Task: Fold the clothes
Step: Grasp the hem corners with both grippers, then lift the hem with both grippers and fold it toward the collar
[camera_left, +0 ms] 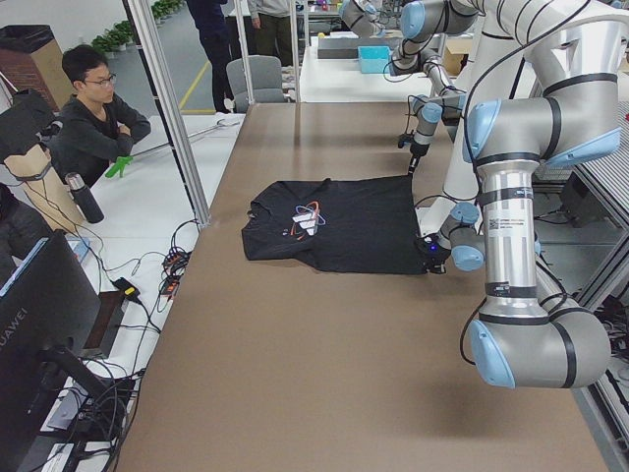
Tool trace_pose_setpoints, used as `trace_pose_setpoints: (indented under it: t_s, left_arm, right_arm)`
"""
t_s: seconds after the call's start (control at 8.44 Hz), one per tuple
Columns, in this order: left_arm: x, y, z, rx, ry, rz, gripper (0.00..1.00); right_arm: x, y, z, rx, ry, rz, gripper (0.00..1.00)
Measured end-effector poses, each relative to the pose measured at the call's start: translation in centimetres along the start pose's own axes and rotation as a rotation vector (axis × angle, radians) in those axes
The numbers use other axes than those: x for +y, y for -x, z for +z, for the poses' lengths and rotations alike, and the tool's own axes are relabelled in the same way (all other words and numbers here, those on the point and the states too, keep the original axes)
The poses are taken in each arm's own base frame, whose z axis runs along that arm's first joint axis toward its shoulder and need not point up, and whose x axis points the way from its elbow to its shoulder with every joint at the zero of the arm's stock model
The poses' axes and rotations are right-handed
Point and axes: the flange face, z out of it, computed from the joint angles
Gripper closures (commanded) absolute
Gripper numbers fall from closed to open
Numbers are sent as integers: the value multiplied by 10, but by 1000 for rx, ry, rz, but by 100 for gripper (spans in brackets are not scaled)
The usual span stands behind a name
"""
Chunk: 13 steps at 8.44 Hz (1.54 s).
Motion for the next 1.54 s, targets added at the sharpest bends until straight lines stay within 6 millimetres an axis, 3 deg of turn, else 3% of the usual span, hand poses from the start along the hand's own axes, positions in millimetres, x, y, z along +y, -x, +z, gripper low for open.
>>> trace_pose_setpoints:
  t_s: [0.36, 0.59, 0.71, 0.95, 1.19, 1.3, 1.54]
  left_arm:
    - [5, 4, -41, 23, 45, -7, 100]
    - [-11, -9, -61, 64, 37, -34, 100]
    - [-25, -19, -66, 84, 25, -36, 100]
    - [-77, -47, -67, 121, -20, 30, 100]
    - [-150, -78, -60, 102, -57, 62, 100]
    - [-183, -90, -64, 86, -80, 66, 100]
    - [-237, -95, -84, 79, -113, 47, 100]
  right_arm:
    - [-7, 0, -23, -13, 16, 1, 100]
    - [-15, 13, -43, -29, 28, -20, 100]
    - [-29, 26, -49, -30, 29, -42, 100]
    - [-85, 68, -63, -5, 40, -80, 100]
    - [-157, 100, -60, 24, 29, -111, 100]
    - [-196, 106, -56, 40, 10, -146, 100]
    - [-276, 99, -62, 66, -39, -209, 100]
